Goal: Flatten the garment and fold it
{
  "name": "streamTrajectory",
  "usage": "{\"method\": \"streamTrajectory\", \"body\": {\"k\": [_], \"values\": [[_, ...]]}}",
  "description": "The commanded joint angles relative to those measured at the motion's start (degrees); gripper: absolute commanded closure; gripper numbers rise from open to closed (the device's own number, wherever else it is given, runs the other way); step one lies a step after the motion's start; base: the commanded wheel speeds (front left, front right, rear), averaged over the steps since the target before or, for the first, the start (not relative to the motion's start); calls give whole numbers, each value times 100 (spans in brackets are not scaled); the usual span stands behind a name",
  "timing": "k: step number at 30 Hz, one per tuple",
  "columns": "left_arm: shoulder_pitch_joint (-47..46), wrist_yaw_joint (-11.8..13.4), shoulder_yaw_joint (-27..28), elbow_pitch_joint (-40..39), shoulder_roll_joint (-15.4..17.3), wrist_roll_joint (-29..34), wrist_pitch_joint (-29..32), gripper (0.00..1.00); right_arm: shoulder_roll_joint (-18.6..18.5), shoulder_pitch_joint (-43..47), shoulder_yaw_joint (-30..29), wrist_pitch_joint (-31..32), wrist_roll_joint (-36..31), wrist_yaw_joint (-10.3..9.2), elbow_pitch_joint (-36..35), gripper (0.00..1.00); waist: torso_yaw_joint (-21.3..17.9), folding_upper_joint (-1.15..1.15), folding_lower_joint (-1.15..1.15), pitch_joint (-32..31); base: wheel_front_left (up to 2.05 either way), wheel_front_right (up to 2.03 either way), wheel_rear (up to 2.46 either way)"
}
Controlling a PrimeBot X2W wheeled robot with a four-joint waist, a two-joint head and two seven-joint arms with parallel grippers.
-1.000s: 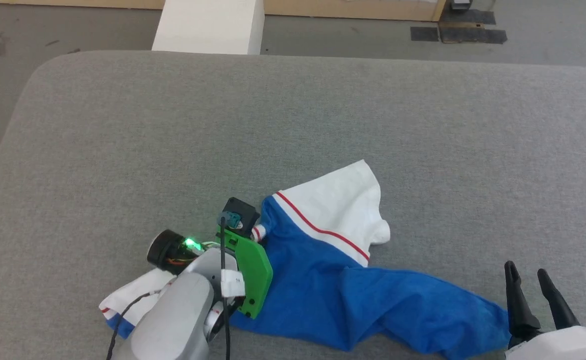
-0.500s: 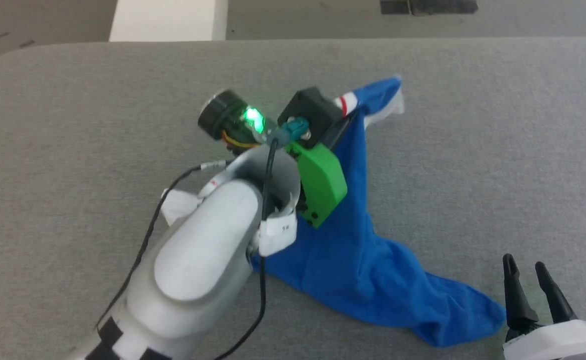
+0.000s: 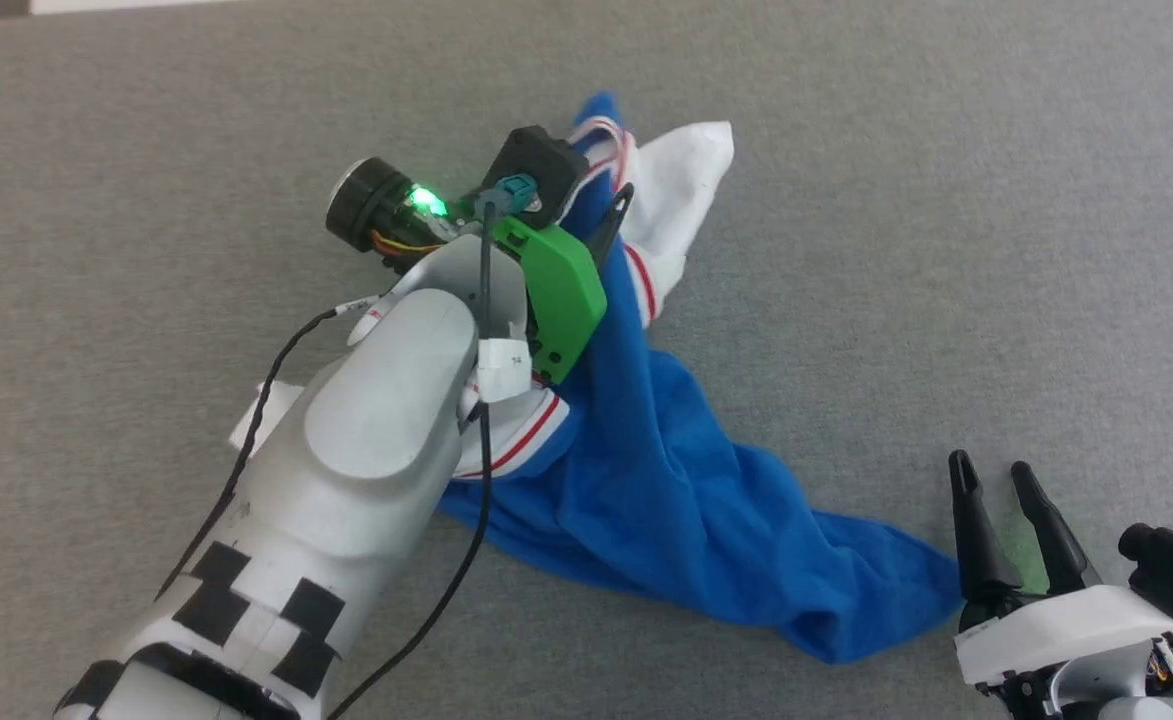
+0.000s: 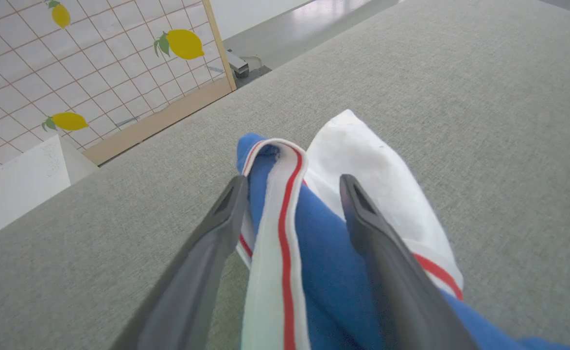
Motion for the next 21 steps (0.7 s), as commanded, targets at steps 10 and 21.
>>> {"method": "streamTrajectory", "body": {"k": [10,21], "values": [[-466,3,-98,378,-298,-205,-967,0,3,-105,-112,-10,-145,-8,30,0,284,0,-1,0,0,0,0],[633,670,137,-962,-118,-560,-1486,0,3,266,-251,230,-194,-8,-103,0,809,0,-1,-942,0,0,0]]}}
